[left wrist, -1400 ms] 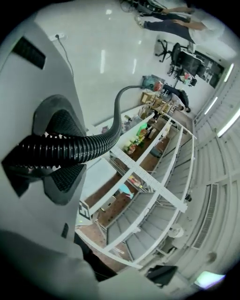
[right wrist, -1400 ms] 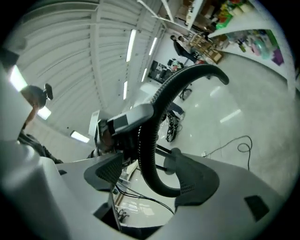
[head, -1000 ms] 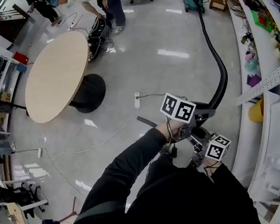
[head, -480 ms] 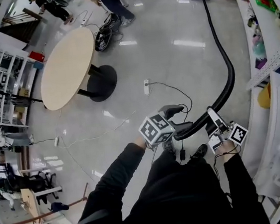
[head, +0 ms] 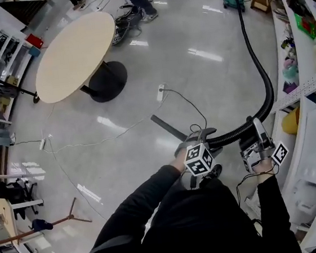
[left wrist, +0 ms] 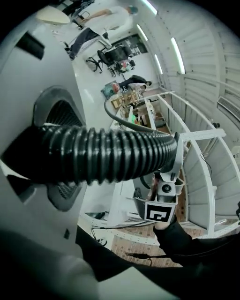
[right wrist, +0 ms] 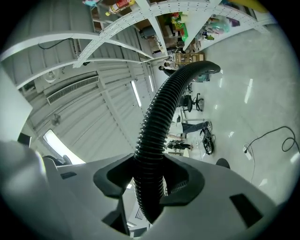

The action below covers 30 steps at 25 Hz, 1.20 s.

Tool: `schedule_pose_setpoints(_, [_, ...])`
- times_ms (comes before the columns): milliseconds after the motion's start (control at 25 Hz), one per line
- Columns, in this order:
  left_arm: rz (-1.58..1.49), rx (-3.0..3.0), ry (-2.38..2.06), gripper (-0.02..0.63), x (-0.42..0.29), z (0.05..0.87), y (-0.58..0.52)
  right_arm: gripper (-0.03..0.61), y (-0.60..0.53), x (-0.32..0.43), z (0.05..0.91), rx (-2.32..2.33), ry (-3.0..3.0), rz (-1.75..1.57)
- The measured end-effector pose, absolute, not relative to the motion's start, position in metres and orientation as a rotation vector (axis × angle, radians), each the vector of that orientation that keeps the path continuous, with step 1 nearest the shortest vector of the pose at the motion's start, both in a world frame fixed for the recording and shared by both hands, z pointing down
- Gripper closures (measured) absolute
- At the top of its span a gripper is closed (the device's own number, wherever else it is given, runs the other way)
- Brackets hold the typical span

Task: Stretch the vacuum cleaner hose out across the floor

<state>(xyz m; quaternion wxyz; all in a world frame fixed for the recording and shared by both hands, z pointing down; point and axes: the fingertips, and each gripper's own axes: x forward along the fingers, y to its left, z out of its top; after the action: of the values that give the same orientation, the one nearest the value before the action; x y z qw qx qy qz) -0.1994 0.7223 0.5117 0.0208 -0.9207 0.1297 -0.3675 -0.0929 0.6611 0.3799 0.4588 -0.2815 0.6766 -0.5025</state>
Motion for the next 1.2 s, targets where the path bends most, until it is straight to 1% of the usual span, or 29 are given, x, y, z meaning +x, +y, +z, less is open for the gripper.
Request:
schedule_pose_setpoints(40, [-1.107, -2.832, 0.392, 0.34, -0.207, 0.511, 0.723, 0.391, 0.661, -0.102, 0.38, -0.702, 1.666, -1.237])
schedule_pose_setpoints(80, [-1.068, -2.813, 0.382, 0.433, -0.216, 0.51, 0.725, 0.391, 0.661, -0.112, 0.38, -0.715, 1.669, -1.237])
schedule_pose_setpoints(120, [-1.028, -2.807, 0.372, 0.512, -0.227, 0.507, 0.728, 0.39, 0.661, -0.124, 0.381, -0.727, 1.671, -1.239])
schedule_pose_setpoints(160, [-0.991, -2.823, 0.361, 0.522, -0.241, 0.503, 0.732, 0.39, 0.66, -0.138, 0.382, -0.737, 1.668, -1.243])
schedule_pose_setpoints(280, [-0.91, -2.93, 0.343, 0.529, -0.286, 0.484, 0.746, 0.388, 0.661, -0.185, 0.381, -0.751, 1.633, -1.256])
schedule_pose_setpoints(400, [-0.925, -2.981, 0.324, 0.529, -0.326, 0.473, 0.758, 0.374, 0.661, -0.227, 0.391, -0.799, 1.605, -1.28])
schedule_pose_setpoints(440, [-0.95, -2.985, 0.314, 0.529, -0.338, 0.472, 0.762, 0.362, 0.663, -0.24, 0.397, -0.833, 1.612, -1.297])
schedule_pose_setpoints(520, [-1.024, -2.981, 0.296, 0.529, -0.357, 0.471, 0.772, 0.303, 0.672, -0.266, 0.411, -0.905, 1.647, -1.352])
schedule_pose_setpoints(560, [-1.071, -2.971, 0.297, 0.529, -0.364, 0.472, 0.775, 0.289, 0.68, -0.279, 0.417, -0.925, 1.665, -1.389])
schedule_pose_setpoints(800, [-1.354, -2.936, 0.33, 0.528, -0.382, 0.488, 0.786, 0.284, 0.747, -0.341, 0.438, -0.972, 1.838, -1.494])
schedule_pose_setpoints(960, [-1.455, -2.908, 0.285, 0.523, -0.366, 0.491, 0.819, 0.284, 0.772, -0.332, 0.44, -0.933, 1.771, -1.49])
schedule_pose_setpoints(1160, [-1.511, -2.876, 0.317, 0.517, -0.313, 0.488, 0.869, 0.288, 0.809, -0.278, 0.422, -0.844, 1.743, -1.403])
schedule_pose_setpoints(1200, [-1.516, -2.884, 0.336, 0.515, -0.299, 0.485, 0.879, 0.326, 0.819, -0.264, 0.421, -0.838, 1.745, -1.393])
